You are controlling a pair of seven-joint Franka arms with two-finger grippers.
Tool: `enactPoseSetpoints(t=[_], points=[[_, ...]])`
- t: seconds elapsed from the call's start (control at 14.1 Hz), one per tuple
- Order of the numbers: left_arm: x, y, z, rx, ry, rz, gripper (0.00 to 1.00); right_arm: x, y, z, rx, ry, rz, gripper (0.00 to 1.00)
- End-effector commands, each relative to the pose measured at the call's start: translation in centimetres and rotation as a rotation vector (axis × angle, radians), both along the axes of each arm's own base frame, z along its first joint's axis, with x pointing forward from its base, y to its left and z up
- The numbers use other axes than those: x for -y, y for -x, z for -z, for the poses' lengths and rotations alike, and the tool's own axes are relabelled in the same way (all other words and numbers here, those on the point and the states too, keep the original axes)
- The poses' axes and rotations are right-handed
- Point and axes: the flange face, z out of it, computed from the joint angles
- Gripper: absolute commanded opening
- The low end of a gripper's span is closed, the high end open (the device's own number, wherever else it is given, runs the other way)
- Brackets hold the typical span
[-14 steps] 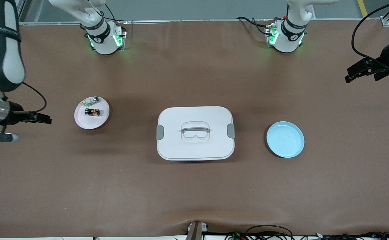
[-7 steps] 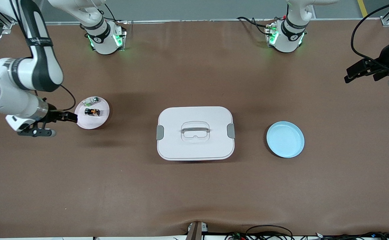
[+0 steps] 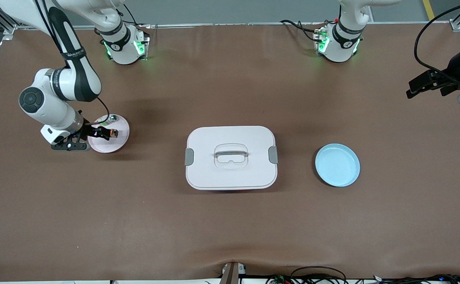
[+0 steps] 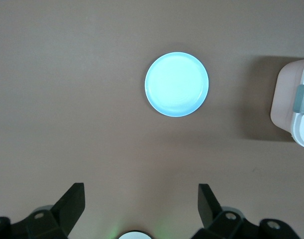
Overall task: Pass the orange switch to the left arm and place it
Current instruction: 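Lower the right gripper over the orange switch on the white plate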
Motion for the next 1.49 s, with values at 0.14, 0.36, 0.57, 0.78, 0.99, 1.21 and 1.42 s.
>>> enactPoseSetpoints(t=[0.14, 0.36, 0.57, 0.78, 0.99, 1.21, 1.42], points=[[-0.1, 0.1, -0.1, -0.009, 0.016, 0.007, 1.00, -0.2, 2.0, 1.3, 0.031, 0.014, -0.015, 1.00], [0.1, 0.0, 0.1, -0.012, 0.016, 0.010, 1.00, -0.1, 3.0, 3.0, 0.054, 0.017, -0.012, 1.00], [0.1, -0.1, 0.2, -0.014, 0.016, 0.010, 1.00, 0.1, 3.7, 4.6, 0.060, 0.021, -0.009, 1.00], [0.1, 0.0, 0.1, -0.012, 0.016, 0.010, 1.00, 0.0, 4.4, 6.1, 0.073, 0.024, -0.012, 1.00], [0.1, -0.1, 0.2, -0.014, 0.016, 0.010, 1.00, 0.1, 4.9, 8.1, 0.095, 0.032, -0.010, 1.00], [0.2, -0.1, 0.2, -0.014, 0.016, 0.013, 1.00, 0.2, 5.1, 8.7, 0.089, 0.033, -0.006, 1.00], [0.3, 0.0, 0.7, -0.029, 0.014, 0.017, 1.00, 0.2, 5.4, 8.9, 0.080, 0.033, -0.006, 1.00]])
